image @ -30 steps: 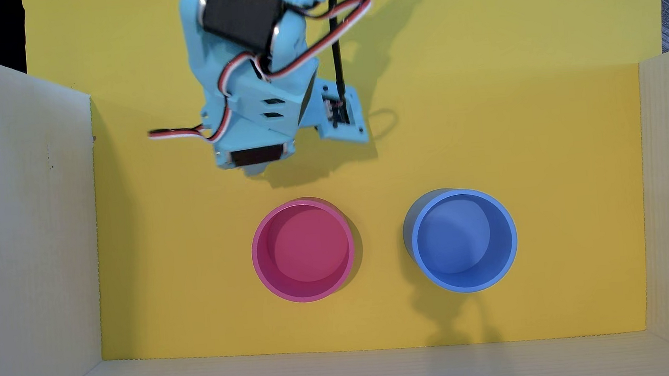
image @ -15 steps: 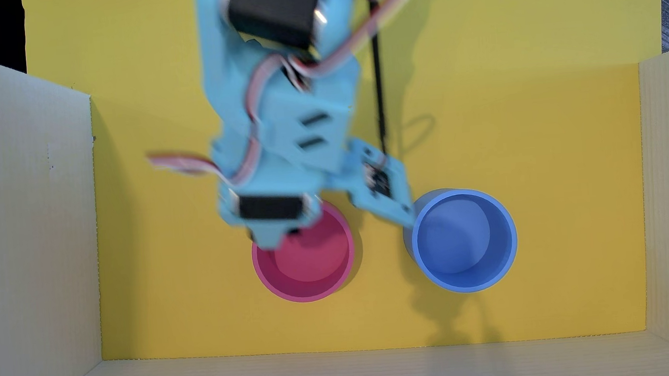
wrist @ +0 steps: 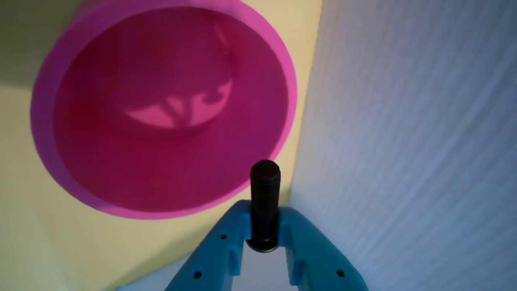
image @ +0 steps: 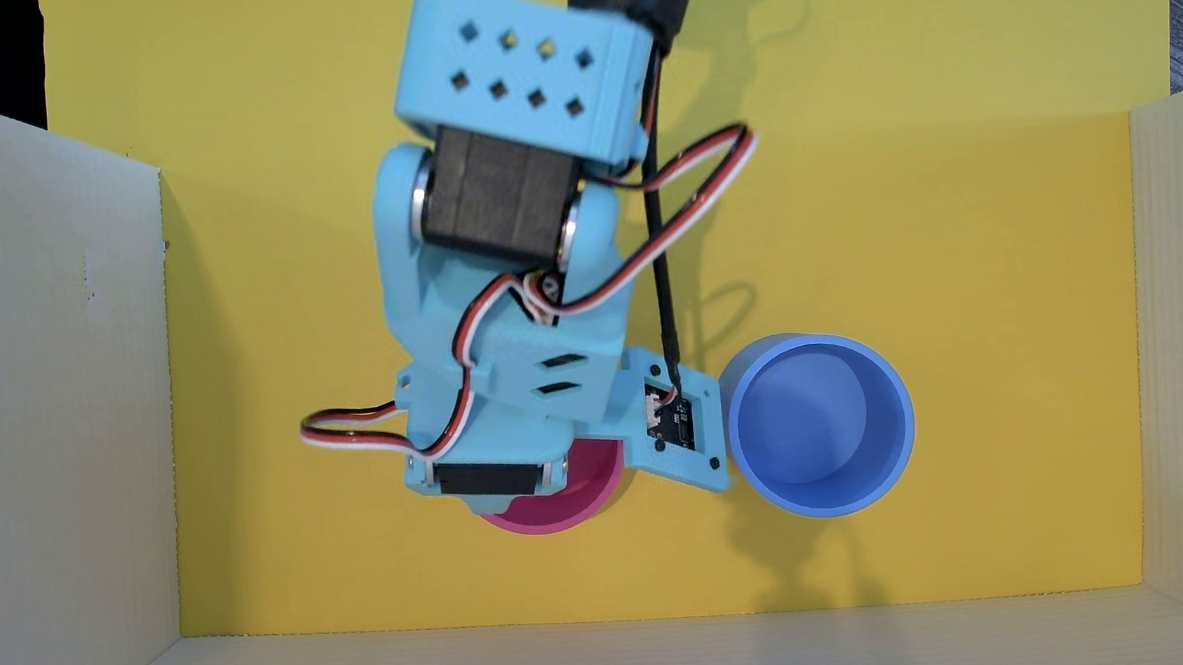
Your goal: Pick up the bolt and place it in the pink box
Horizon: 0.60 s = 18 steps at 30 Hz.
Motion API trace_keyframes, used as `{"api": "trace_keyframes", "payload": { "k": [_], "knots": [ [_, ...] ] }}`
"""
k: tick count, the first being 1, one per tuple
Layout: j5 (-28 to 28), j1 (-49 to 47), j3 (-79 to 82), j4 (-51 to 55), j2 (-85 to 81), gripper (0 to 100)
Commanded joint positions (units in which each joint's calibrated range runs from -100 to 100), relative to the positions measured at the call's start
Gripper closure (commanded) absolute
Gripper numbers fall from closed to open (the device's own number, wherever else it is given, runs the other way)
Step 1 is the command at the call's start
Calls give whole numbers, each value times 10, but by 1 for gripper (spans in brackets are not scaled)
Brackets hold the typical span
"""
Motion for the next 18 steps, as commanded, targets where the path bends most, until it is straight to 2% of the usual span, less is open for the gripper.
{"api": "trace_keyframes", "payload": {
  "k": [1,6,11,13,15,17,18],
  "knots": [
    [-3,-8,-61,33,9,98],
    [1,-21,-94,77,22,97],
    [1,-22,-95,104,15,84],
    [2,-22,-95,114,15,82],
    [2,-22,-95,122,15,88],
    [2,-21,-95,129,14,100],
    [2,-21,-94,133,11,99]
  ]
}}
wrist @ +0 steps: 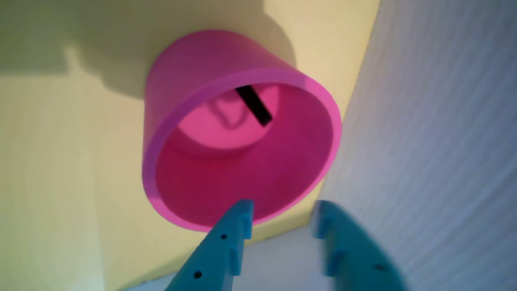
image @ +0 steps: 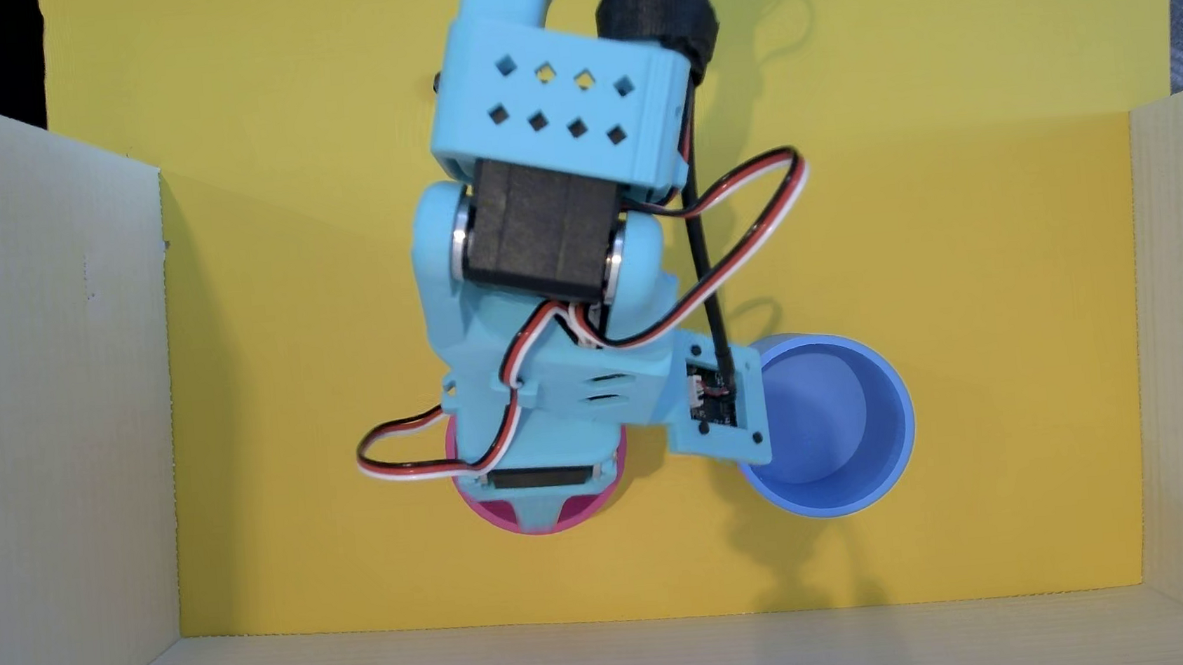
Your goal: Pick up the bolt and place it in the pink box
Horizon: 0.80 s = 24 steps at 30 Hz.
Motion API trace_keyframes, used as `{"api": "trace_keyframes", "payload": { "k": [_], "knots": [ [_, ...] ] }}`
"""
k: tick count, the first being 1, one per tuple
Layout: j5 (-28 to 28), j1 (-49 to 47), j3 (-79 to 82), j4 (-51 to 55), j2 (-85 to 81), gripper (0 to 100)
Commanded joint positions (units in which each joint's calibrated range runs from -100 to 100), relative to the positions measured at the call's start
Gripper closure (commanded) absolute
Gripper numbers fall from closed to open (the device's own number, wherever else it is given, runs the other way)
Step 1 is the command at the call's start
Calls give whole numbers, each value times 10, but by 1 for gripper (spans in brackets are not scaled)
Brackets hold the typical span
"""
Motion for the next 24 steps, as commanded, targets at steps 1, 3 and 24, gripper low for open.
{"api": "trace_keyframes", "payload": {
  "k": [1,3,24],
  "knots": [
    [2,2,-21,15,-26,98],
    [1,2,-4,32,-63,99],
    [-68,-74,884,-248,-960,99]
  ]
}}
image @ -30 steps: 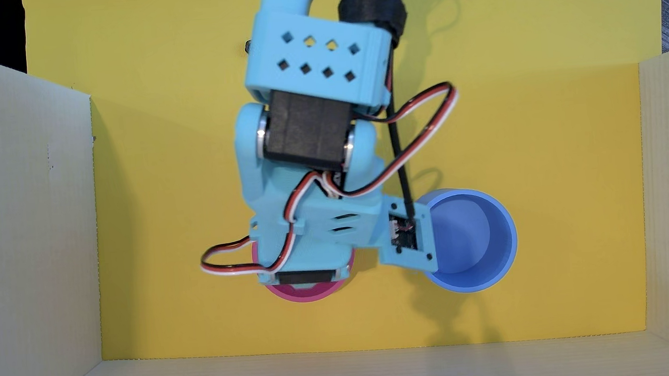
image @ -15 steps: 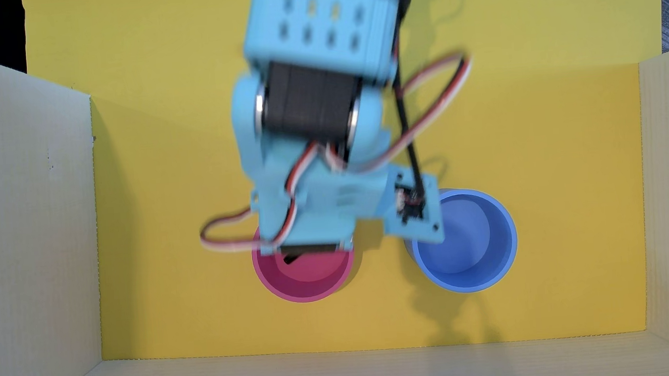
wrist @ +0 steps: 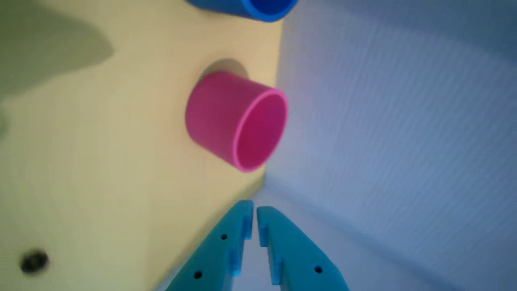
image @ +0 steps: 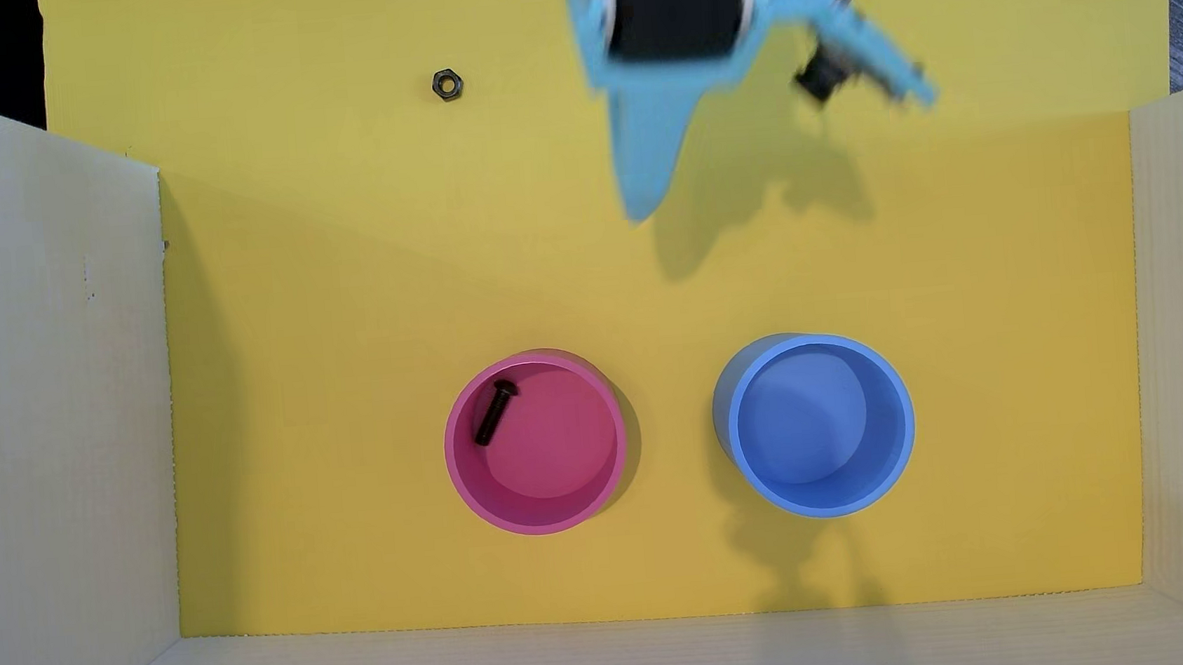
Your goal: Pick up the bolt and place it in the pink box
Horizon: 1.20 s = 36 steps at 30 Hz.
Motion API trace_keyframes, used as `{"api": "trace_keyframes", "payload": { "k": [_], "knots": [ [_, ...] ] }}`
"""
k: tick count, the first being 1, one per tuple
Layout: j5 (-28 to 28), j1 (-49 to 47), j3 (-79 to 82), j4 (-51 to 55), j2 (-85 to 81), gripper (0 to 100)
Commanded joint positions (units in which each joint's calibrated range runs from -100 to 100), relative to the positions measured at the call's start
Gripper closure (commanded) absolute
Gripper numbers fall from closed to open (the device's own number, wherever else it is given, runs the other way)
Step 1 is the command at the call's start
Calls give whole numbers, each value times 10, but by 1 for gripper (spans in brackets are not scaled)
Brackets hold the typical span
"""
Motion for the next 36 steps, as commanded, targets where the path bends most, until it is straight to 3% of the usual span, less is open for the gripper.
{"api": "trace_keyframes", "payload": {
  "k": [1,5,12,18,23,36],
  "knots": [
    [-37,-23,94,-59,-131,99],
    [-45,-35,151,-52,-194,99],
    [-46,-38,220,75,-303,99],
    [-62,-37,244,166,-303,98],
    [-95,-38,282,177,-303,98],
    [-90,-74,318,239,-303,99]
  ]
}}
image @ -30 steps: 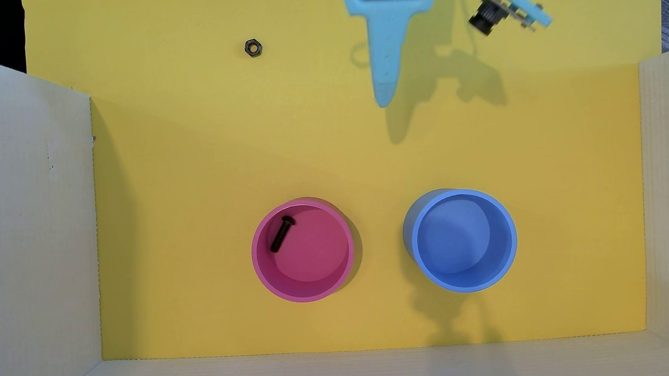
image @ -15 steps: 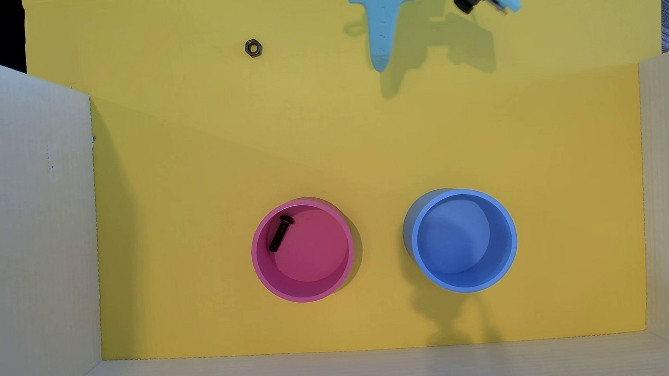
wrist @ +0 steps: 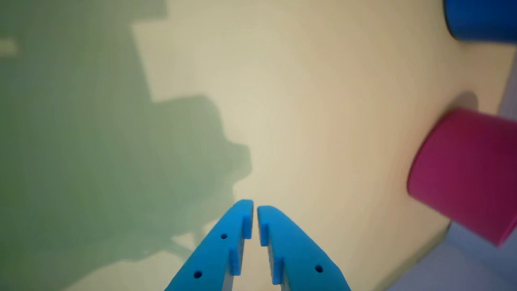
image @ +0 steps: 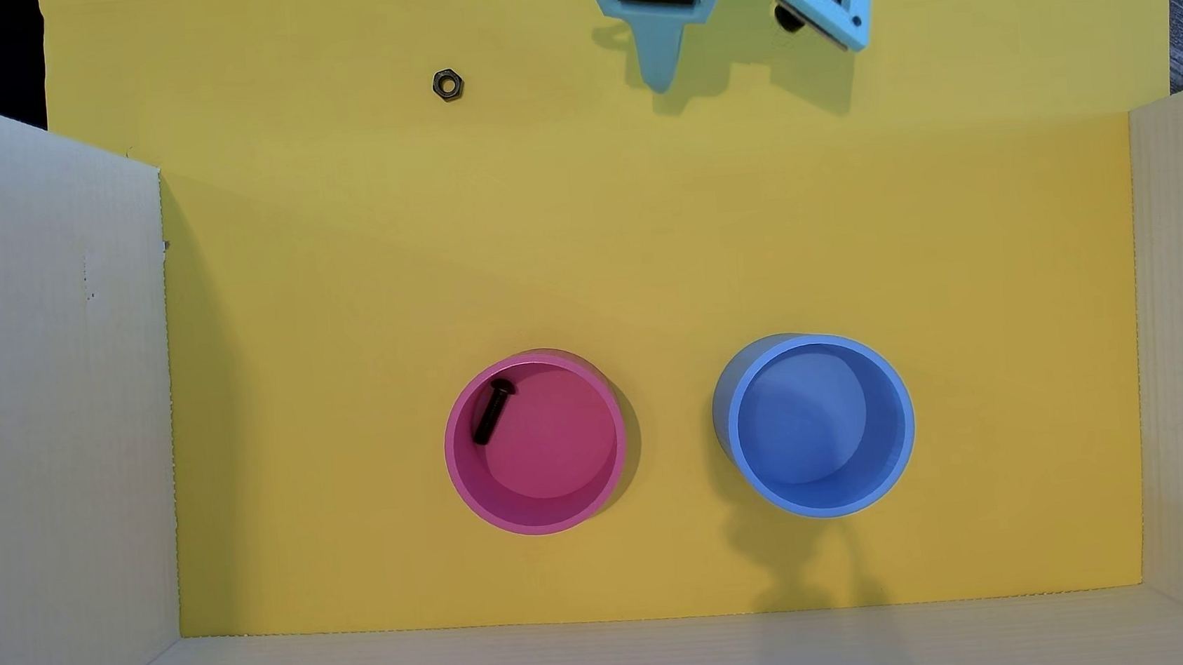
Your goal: Pick up the bolt and place it in the pink box
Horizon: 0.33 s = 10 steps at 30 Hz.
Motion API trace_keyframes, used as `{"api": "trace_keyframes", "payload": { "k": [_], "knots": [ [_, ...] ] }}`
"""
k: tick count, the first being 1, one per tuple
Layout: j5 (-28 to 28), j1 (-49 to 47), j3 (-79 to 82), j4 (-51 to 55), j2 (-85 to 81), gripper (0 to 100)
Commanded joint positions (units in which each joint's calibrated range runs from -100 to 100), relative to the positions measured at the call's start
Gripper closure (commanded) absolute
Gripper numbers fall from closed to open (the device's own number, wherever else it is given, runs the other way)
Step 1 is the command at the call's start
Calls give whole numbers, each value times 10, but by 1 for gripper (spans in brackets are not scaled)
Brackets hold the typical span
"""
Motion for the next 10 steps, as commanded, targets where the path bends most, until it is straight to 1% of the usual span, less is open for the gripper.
{"api": "trace_keyframes", "payload": {
  "k": [1,10],
  "knots": [
    [3,-16,-16,5,-1,99],
    [3,-13,-16,5,-1,99]
  ]
}}
